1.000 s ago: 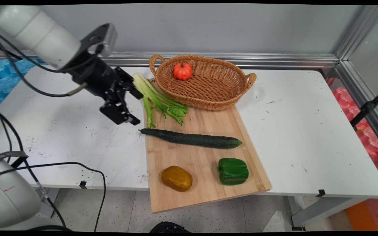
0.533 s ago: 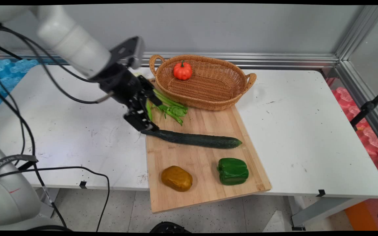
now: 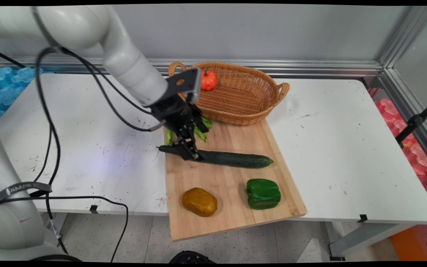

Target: Pick up the cucumber from the cutting board

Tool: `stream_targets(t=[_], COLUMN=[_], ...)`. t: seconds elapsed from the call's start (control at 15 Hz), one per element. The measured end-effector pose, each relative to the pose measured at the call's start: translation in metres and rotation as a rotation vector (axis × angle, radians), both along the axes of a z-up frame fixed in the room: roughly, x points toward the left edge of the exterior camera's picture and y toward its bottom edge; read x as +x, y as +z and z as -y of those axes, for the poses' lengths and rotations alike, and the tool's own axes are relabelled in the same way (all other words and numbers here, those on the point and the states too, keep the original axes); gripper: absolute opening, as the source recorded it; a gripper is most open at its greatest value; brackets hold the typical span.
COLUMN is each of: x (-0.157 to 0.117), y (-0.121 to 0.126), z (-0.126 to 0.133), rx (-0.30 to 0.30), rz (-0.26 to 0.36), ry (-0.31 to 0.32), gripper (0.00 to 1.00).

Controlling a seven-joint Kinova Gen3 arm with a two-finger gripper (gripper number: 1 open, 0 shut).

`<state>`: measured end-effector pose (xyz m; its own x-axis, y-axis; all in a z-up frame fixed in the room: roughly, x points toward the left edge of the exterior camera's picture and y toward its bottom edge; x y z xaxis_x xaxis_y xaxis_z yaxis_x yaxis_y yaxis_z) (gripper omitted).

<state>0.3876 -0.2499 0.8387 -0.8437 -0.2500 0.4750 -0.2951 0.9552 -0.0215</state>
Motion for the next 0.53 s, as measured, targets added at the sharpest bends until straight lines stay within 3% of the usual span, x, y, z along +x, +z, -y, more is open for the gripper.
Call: stream_targets(t=[0.53], x=[-0.039], y=[-0.042], z=[0.023], rx=[0.014], rz=[0.035], ry=[-0.039], gripper=[1.0])
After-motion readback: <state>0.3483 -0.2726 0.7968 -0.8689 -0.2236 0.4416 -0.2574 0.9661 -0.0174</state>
